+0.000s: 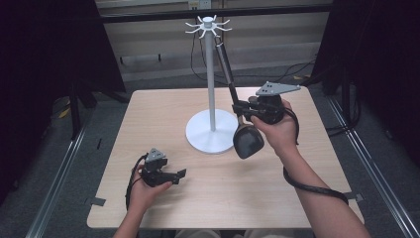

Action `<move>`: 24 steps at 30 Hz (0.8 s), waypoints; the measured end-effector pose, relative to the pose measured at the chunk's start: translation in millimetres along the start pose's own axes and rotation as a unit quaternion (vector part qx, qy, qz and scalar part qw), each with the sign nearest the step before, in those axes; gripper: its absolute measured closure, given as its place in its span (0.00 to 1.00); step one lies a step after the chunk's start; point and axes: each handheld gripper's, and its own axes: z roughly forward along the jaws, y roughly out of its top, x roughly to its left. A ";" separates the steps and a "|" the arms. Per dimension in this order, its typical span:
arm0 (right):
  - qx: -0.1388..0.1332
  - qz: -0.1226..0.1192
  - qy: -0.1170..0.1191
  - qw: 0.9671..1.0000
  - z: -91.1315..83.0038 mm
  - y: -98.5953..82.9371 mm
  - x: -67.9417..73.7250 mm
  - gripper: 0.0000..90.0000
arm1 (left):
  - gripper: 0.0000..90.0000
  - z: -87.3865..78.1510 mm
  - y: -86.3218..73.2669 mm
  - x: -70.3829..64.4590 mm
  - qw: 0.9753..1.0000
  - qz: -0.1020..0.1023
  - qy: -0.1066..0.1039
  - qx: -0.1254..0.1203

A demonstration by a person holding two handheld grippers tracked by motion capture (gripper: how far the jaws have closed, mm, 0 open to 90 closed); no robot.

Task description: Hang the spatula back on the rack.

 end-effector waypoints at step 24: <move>0.000 0.002 0.004 1.000 23.8 0.5 5.9 0.85 | 0.11 1.2 1.0 -1.8 1.000 0.000 -0.008 -0.001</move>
